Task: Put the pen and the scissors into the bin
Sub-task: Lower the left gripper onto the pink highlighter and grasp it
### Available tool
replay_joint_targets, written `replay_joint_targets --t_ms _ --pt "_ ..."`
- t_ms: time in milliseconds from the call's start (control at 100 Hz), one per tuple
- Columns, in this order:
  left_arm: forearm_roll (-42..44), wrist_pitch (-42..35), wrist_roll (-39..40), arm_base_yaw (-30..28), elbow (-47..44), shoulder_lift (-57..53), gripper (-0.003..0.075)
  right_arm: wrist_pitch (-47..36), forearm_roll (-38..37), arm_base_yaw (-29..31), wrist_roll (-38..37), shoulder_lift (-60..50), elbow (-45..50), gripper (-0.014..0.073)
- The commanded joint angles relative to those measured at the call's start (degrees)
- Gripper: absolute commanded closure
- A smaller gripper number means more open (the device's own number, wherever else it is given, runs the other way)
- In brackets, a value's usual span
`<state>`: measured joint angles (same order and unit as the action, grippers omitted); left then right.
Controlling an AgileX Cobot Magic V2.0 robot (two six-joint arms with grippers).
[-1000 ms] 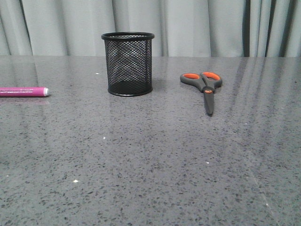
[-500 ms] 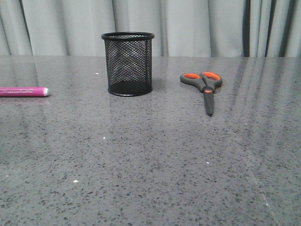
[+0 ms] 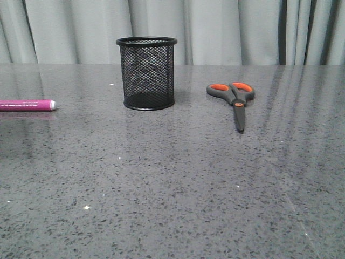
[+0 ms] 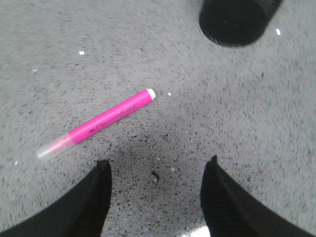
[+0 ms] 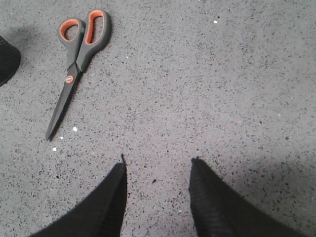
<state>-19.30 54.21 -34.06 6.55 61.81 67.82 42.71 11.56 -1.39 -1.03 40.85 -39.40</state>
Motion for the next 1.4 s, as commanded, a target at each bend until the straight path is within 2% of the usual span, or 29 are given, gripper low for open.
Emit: replay_joint_targets --t_ms 0,150,210,360,500,820,1300,1390 --pt "-1.0 3.8 -6.6 0.4 6.5 4.3 0.0353 -2.8 0.3 -0.1 1.0 0.4 -2.0 0.0323" --pt "0.8 9.5 -16.9 0.4 13.7 12.8 0.0353 -2.0 0.3 -0.1 2.5 0.4 -2.0 0.0323" --pt "1.9 10.0 -20.3 0.4 16.0 15.4 0.0353 -1.6 0.3 -0.1 3.0 0.4 -2.0 0.0323" --pt "2.9 10.2 -35.6 0.4 20.2 20.9 0.0353 -1.2 0.3 -0.1 3.1 0.4 -2.0 0.0323" --pt "2.9 10.7 -44.0 0.4 21.4 24.0 0.0353 -1.0 0.3 -0.1 3.2 0.4 -2.0 0.0323" --pt "3.6 7.3 -46.0 0.4 21.4 30.7 0.0353 -1.0 0.3 -0.1 3.4 0.4 -2.0 0.0323" --pt "3.6 5.7 -46.4 0.4 21.4 34.1 0.0354 -0.8 0.3 -0.1 3.4 0.4 -1.9 0.0323" --pt "3.6 5.7 -46.4 0.4 21.4 34.6 0.0391 -0.8 0.3 -0.1 3.4 0.4 -1.9 0.0323"
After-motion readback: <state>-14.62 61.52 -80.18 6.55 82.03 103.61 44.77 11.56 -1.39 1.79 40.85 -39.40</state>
